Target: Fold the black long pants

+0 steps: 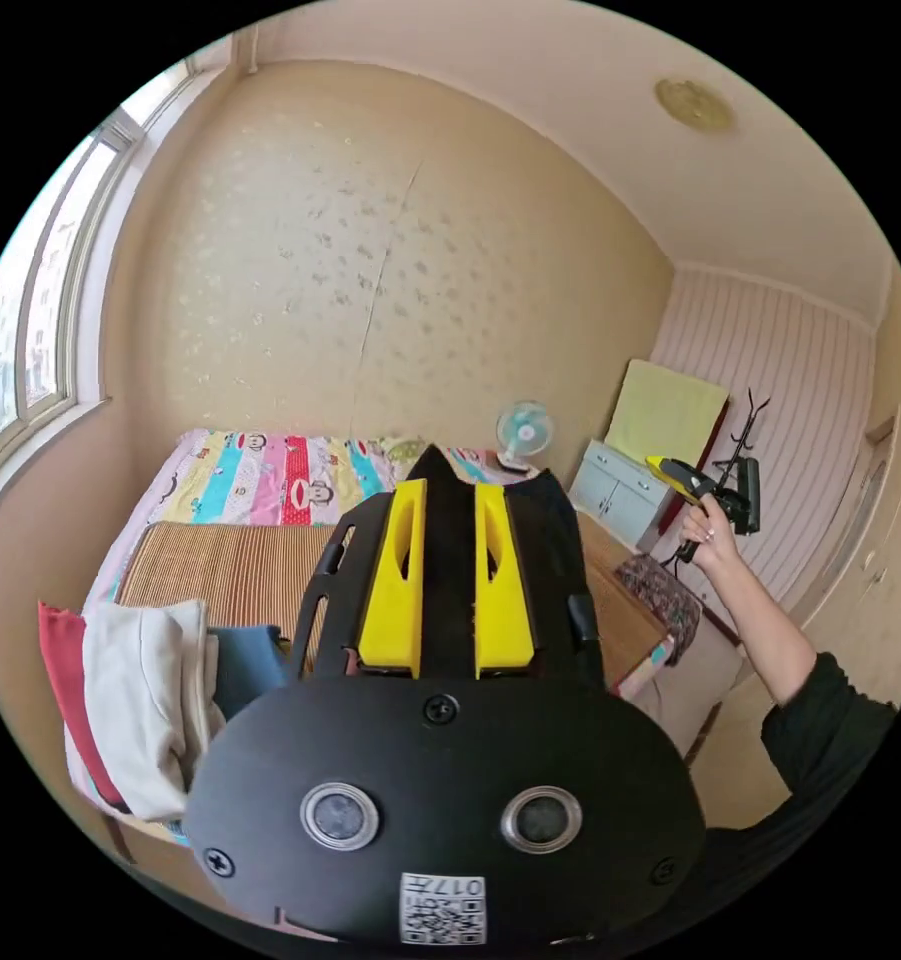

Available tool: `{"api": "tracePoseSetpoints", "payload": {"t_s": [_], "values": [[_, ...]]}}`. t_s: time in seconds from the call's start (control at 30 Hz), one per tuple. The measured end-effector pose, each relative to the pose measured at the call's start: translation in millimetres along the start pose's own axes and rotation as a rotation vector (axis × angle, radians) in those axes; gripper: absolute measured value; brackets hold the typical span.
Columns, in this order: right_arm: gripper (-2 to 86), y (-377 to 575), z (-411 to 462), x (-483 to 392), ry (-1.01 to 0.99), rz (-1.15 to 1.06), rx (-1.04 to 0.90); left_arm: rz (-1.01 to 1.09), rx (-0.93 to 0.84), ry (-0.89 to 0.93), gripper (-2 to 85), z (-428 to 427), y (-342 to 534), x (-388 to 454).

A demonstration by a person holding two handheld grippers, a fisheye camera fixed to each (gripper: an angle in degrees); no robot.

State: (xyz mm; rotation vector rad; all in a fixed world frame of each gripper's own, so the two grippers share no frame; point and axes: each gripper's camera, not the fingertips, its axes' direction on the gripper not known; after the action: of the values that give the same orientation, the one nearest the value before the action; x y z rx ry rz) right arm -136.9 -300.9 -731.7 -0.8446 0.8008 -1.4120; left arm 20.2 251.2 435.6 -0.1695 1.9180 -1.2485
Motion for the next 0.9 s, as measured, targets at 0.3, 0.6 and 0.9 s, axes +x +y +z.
{"api": "tracePoseSetpoints", "payload": {"t_s": [0.3, 0.6, 0.9], "values": [[7.2, 262.2, 117.1, 25.3, -0.199, -0.055, -0.578, -0.032, -0.449, 0.175, 10.9, 61.4, 233.0, -42.2], [14.0, 451.7, 107.2, -68.3, 0.020, -0.273, -0.890, -0.311, -0.557, 0.215, 12.6, 66.0, 362.0, -66.0], [0.8, 418.8, 55.9, -8.3, 0.299, -0.356, -0.835, -0.347, -0.461, 0.185, 12.2, 58.9, 326.7, -90.6]]}}
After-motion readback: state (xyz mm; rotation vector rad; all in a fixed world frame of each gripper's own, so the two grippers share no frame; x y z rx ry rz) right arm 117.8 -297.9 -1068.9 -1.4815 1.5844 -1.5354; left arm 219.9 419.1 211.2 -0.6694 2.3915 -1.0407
